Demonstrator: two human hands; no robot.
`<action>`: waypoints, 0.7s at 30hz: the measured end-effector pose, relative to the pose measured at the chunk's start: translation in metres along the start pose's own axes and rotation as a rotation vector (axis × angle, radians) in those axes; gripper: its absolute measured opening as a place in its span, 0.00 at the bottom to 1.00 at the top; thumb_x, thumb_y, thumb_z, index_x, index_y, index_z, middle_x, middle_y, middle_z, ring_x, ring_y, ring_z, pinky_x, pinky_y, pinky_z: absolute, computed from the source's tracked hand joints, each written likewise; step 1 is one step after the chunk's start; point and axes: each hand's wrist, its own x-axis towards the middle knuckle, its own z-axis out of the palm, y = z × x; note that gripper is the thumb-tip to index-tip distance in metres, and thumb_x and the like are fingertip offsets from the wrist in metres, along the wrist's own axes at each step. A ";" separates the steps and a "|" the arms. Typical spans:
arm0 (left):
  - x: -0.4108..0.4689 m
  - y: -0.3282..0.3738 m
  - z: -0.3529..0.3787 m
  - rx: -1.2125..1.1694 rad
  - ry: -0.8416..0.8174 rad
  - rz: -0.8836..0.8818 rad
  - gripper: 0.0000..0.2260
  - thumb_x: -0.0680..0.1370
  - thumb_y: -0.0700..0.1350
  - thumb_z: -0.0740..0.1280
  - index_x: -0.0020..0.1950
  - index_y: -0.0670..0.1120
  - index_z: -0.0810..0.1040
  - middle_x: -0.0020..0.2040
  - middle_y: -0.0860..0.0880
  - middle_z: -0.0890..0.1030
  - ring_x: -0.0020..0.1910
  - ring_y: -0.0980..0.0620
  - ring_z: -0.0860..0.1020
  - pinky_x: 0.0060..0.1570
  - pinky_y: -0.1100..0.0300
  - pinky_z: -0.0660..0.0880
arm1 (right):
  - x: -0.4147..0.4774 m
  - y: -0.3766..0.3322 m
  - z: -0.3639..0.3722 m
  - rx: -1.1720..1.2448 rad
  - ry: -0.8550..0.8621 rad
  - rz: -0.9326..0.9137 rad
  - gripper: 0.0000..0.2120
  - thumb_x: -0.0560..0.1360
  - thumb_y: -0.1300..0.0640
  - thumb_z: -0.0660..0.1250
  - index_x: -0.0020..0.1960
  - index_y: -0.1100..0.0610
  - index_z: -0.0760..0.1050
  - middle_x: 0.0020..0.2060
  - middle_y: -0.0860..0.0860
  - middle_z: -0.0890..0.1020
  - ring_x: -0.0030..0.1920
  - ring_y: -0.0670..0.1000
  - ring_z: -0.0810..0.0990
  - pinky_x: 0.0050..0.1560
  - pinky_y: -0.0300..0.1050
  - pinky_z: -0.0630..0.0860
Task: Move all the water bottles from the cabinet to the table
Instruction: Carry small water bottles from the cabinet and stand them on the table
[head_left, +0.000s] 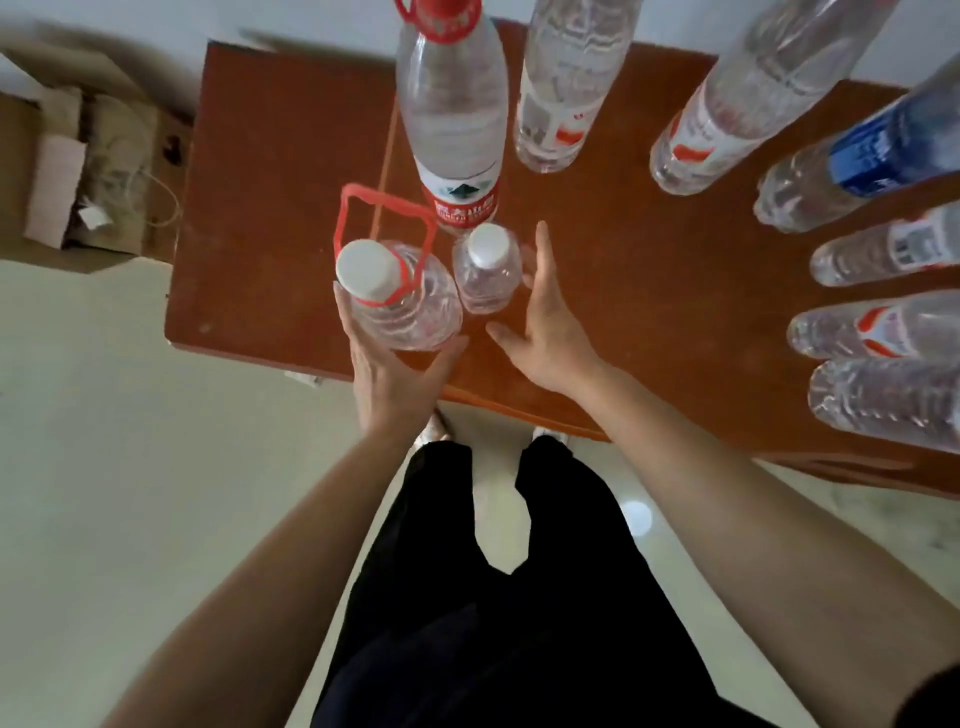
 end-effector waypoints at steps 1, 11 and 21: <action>0.006 -0.002 0.000 -0.016 0.004 0.006 0.61 0.65 0.64 0.80 0.82 0.48 0.42 0.82 0.46 0.57 0.79 0.50 0.57 0.75 0.62 0.57 | 0.004 -0.001 0.007 0.042 0.042 0.007 0.56 0.76 0.58 0.74 0.80 0.47 0.30 0.83 0.54 0.50 0.81 0.52 0.54 0.79 0.55 0.58; 0.023 -0.005 -0.013 -0.067 -0.037 0.148 0.45 0.65 0.61 0.81 0.76 0.51 0.63 0.69 0.53 0.76 0.68 0.55 0.74 0.65 0.61 0.73 | 0.014 -0.008 0.020 0.110 0.194 0.029 0.41 0.74 0.55 0.77 0.78 0.53 0.55 0.73 0.52 0.72 0.73 0.53 0.72 0.70 0.57 0.74; 0.010 0.003 -0.012 0.014 -0.103 0.012 0.49 0.67 0.67 0.76 0.79 0.52 0.54 0.75 0.52 0.68 0.74 0.51 0.67 0.71 0.50 0.67 | -0.009 -0.005 0.008 0.000 0.287 0.023 0.39 0.74 0.52 0.78 0.74 0.55 0.57 0.69 0.54 0.75 0.69 0.54 0.75 0.64 0.52 0.79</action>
